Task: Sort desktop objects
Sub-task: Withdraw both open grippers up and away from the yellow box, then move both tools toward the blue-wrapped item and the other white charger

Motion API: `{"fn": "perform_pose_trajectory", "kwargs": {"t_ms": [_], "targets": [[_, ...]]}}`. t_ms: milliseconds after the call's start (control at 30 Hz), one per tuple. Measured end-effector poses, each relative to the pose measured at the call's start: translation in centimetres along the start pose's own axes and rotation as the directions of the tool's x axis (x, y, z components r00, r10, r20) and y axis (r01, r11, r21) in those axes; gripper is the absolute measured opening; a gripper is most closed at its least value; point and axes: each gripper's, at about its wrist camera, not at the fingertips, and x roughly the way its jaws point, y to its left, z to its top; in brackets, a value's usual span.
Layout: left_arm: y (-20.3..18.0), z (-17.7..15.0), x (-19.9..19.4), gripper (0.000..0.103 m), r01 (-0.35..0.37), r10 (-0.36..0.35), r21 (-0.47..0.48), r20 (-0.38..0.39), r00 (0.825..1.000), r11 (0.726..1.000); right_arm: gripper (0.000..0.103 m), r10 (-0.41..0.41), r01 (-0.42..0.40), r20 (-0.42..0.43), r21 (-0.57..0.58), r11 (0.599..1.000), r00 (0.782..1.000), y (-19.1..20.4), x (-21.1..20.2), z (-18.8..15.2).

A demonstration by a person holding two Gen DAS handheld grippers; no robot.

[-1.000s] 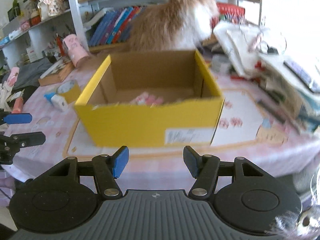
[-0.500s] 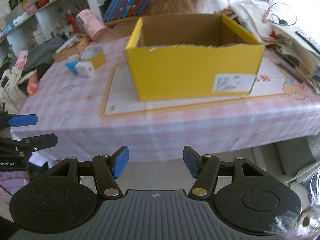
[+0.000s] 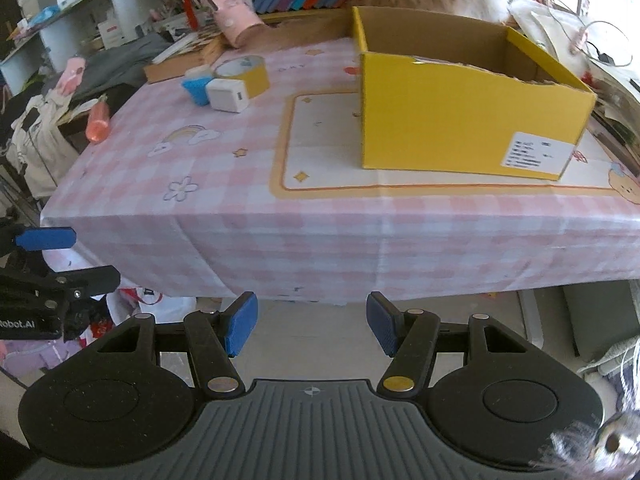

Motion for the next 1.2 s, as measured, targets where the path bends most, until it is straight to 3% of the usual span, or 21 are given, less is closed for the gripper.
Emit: {"fn": "perform_pose_trajectory", "kwargs": {"t_ms": [700,1200], "targets": [[4.5,-1.7,-1.5,0.081,-0.063,0.065,-0.078,0.027,0.997,0.995,0.060,0.063,-0.061,0.007,-0.186,0.981,0.998,8.2,1.6,1.1],[7.3,0.6,0.4,0.081,-0.139,0.146,-0.129,0.047,0.988,0.982,0.062,0.127,-0.118,0.021,-0.257,0.959,0.992,9.3,5.2,5.6]]}}
